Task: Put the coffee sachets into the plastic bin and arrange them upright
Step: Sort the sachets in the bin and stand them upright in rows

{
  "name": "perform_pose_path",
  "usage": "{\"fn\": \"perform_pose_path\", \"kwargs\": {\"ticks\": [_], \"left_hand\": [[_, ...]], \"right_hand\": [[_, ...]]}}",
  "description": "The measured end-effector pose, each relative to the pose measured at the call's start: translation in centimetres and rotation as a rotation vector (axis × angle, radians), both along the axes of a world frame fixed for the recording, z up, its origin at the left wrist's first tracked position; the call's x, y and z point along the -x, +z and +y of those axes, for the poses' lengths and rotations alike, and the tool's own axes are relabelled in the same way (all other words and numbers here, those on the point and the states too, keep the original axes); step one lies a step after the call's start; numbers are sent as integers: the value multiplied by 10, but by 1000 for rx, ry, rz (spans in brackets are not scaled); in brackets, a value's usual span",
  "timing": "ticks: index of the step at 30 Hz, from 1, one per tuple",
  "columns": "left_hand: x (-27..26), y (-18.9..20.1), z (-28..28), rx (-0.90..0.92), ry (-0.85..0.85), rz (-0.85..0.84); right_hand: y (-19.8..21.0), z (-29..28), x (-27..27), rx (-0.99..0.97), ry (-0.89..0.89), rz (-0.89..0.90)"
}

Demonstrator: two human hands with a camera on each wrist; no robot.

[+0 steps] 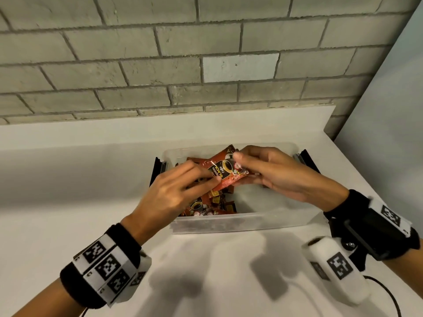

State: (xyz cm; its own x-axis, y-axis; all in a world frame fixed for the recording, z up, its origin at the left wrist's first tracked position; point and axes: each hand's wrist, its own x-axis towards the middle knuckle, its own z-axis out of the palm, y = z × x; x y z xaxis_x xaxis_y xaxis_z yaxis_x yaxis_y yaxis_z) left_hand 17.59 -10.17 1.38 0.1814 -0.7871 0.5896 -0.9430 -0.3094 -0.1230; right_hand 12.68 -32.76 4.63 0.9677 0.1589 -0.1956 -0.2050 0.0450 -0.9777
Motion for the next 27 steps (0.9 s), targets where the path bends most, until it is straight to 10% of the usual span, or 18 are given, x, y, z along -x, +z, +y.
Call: {"fn": "perform_pose_path", "kwargs": {"ticks": [19,27], "left_hand": [[-37,29,-14,262,-32,963],[-42,5,-3,-663,556,874]], "right_hand": [[8,5,-34,422,342,-84],[-10,-16,-32,657,206,-34]]}}
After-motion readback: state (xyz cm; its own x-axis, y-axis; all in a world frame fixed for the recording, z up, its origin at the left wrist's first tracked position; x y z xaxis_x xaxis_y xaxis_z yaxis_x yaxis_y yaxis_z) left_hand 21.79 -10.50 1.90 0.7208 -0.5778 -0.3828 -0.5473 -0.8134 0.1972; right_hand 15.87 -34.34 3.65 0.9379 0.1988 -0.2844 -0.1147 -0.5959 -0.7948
